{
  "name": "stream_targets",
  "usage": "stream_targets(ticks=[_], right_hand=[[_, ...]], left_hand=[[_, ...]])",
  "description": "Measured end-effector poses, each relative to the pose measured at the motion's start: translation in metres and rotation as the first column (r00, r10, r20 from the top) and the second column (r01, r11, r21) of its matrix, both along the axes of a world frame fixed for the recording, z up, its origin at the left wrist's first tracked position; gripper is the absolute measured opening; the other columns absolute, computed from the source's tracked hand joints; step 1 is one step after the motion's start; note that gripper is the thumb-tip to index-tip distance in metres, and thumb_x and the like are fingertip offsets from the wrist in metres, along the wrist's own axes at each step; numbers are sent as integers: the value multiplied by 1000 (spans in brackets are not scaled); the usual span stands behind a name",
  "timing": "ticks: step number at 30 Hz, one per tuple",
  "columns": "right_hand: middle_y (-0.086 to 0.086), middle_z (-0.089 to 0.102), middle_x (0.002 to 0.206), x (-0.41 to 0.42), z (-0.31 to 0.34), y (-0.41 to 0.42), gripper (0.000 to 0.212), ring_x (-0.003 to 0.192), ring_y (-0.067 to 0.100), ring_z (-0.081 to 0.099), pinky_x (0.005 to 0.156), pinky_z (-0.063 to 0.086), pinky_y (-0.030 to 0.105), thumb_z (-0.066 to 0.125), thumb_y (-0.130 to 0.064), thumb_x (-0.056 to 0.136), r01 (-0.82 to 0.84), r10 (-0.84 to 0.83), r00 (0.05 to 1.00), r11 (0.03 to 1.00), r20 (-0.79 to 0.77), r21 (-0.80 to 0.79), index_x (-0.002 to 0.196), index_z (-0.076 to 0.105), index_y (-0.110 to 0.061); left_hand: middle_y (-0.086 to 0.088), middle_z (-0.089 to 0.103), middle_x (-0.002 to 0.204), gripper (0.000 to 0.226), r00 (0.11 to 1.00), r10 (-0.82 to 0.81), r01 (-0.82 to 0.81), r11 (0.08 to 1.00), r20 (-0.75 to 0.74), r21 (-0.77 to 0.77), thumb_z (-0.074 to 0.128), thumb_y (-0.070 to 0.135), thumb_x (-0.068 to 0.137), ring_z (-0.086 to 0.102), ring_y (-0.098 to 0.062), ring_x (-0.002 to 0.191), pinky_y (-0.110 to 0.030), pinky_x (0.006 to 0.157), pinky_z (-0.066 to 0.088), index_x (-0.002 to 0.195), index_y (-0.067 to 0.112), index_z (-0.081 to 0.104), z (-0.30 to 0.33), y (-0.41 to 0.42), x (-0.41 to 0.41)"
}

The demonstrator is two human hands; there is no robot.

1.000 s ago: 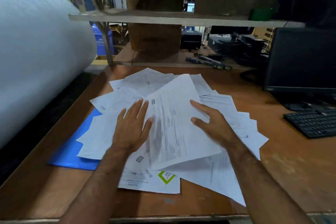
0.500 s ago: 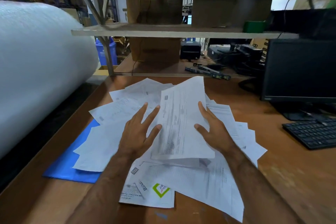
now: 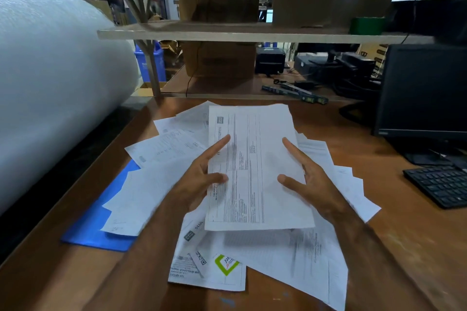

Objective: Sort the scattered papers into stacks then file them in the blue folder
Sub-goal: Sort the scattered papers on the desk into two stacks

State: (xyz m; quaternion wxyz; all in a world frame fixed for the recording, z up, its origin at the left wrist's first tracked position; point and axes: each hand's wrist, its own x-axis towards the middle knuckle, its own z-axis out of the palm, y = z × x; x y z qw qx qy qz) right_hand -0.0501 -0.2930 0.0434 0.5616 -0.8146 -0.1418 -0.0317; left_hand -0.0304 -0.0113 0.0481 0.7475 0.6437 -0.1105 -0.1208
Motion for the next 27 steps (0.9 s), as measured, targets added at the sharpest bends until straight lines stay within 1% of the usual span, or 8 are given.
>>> stream_targets(ticks=[6, 10, 13, 16, 19, 23, 25, 27], right_hand=[[-35, 50, 143, 6, 6, 10, 82, 130, 1, 55, 105, 53, 42, 81, -48, 79, -24, 24, 1000, 1000, -13, 2, 147, 37, -59], [-36, 47, 146, 2, 8, 19, 80, 133, 0, 52, 106, 52, 38, 77, -36, 87, -64, 63, 997, 998, 48, 29, 152, 33, -54], [-34, 46, 147, 0, 10, 25, 79, 133, 1, 51, 106, 52, 39, 76, -37, 88, -100, 100, 993, 995, 57, 9, 151, 32, -56], [-35, 47, 145, 1, 11, 31, 80, 132, 0, 53, 104, 52, 34, 77, -39, 87, -109, 110, 993, 994, 47, -27, 150, 33, -57], [-22, 42, 155, 6, 2, 37, 90, 136, 4, 48, 110, 46, 31, 80, -42, 85, -15, 27, 998, 981, 60, -195, 156, 26, -51], [-10, 25, 166, 19, -21, 39, 99, 129, 6, 50, 109, 46, 27, 78, -34, 89, 83, -62, 996, 914, 64, -396, 162, 11, -37], [-10, 11, 170, 25, -30, 34, 93, 128, 12, 53, 111, 46, 41, 69, -44, 94, 163, -137, 987, 868, 88, -470, 163, 7, -34], [-5, 2, 172, 30, -39, 25, 88, 151, 24, 28, 119, 31, 55, 41, -71, 93, 209, -203, 975, 677, 94, -706, 163, 4, -33]], left_hand=[[9, 52, 149, 82, 996, -26, 24, 999, 88, 22, 66, -11, 90, 65, -24, 122, -42, 88, 60, 150, 40, 45, 6, 13, -7], [19, 49, 148, 80, 993, 17, -19, 1000, 118, 19, 67, -6, 90, 64, -6, 118, -23, 80, 58, 153, 35, 39, 11, 21, -13], [21, 40, 157, 81, 992, 0, -6, 999, 130, 50, 77, 17, 82, 52, -16, 135, -36, 103, 49, 149, 48, 43, 11, 29, -15], [21, 46, 153, 63, 991, 51, -61, 995, 120, 83, 76, 14, 89, 57, -17, 127, -26, 91, 50, 141, 43, 56, 9, 31, -16], [15, 64, 137, 45, 995, 72, -72, 997, 63, 1, 68, 3, 94, 68, -25, 116, -29, 79, 59, 127, 33, 71, -1, 34, -14], [18, 67, 131, 43, 979, 198, -200, 979, 55, 41, 62, 0, 97, 69, -25, 112, -39, 90, 59, 120, 33, 76, -21, 40, -9], [18, 59, 141, 48, 958, 278, -283, 957, 74, 62, 61, -3, 97, 62, -25, 121, -47, 102, 53, 121, 35, 75, -31, 49, -6], [18, 53, 147, 52, 938, 337, -343, 937, 80, 73, 60, -5, 96, 57, -25, 126, -53, 108, 47, 126, 36, 72, -37, 59, -2]])
